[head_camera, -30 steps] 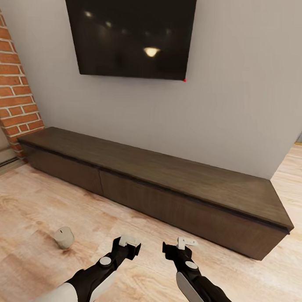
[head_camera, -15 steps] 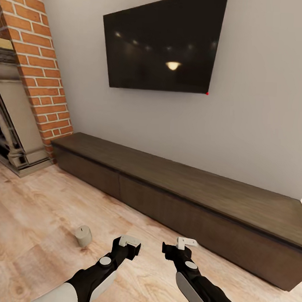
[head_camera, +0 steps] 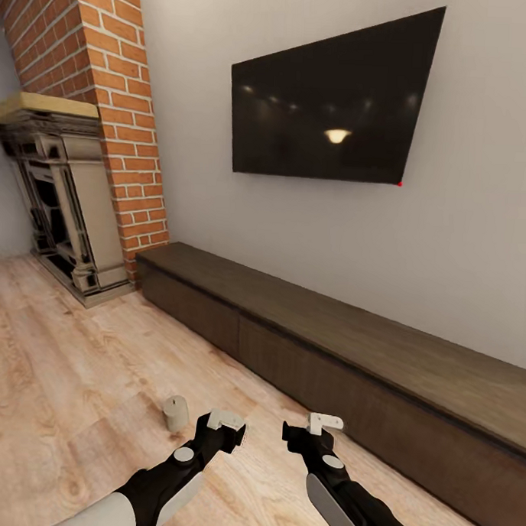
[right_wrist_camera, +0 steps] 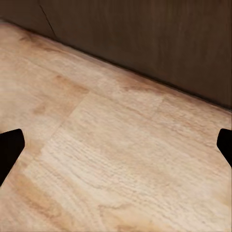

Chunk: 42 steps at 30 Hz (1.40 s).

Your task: Place each of the two pumpkins and all three candles from the living room inside a cabinet in the living room (use any cabinet), then make sure every cabinet is closed, and position the cauldron so it is next to a table in the living room.

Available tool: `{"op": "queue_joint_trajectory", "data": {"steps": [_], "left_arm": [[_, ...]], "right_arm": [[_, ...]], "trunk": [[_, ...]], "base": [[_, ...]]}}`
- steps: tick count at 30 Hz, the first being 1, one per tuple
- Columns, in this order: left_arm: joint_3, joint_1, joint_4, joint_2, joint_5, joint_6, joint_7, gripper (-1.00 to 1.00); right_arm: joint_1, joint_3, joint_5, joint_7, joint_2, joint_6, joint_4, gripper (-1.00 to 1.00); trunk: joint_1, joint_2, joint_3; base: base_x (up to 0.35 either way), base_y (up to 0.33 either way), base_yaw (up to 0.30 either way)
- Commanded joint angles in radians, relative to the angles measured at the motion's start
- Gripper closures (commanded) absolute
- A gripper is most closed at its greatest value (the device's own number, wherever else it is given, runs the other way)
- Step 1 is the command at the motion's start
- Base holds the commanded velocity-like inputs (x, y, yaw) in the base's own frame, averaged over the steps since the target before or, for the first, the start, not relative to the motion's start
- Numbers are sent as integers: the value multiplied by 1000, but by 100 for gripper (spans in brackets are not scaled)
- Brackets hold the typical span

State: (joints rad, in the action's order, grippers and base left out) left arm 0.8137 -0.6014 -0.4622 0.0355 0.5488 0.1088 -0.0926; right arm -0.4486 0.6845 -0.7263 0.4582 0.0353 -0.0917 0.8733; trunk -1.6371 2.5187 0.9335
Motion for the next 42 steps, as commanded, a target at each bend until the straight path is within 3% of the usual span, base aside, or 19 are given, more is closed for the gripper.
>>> {"op": "queue_joint_trajectory", "data": {"steps": [1, 19, 32, 42], "left_arm": [[9, -1, 1, 0, 7, 5, -7, -100], [9, -1, 1, 0, 8, 5, -4, -100], [11, -1, -7, -3, 8, 10, -4, -100], [11, -1, -6, -3, 8, 9, -4, -100]], "right_arm": [[-1, 4, -4, 8, 1, -4, 3, -100], [-1, 4, -4, 8, 1, -4, 3, -100], [-1, 4, -4, 8, 1, -4, 3, -100], [-1, 4, -4, 8, 1, -4, 3, -100]], "trunk": [[1, 0, -3], [9, -4, -73], [9, -4, -73], [9, -4, -73]], "base": [[0, 0, 290], [0, 0, 290], [0, 6, 290], [0, 233, 290]]}}
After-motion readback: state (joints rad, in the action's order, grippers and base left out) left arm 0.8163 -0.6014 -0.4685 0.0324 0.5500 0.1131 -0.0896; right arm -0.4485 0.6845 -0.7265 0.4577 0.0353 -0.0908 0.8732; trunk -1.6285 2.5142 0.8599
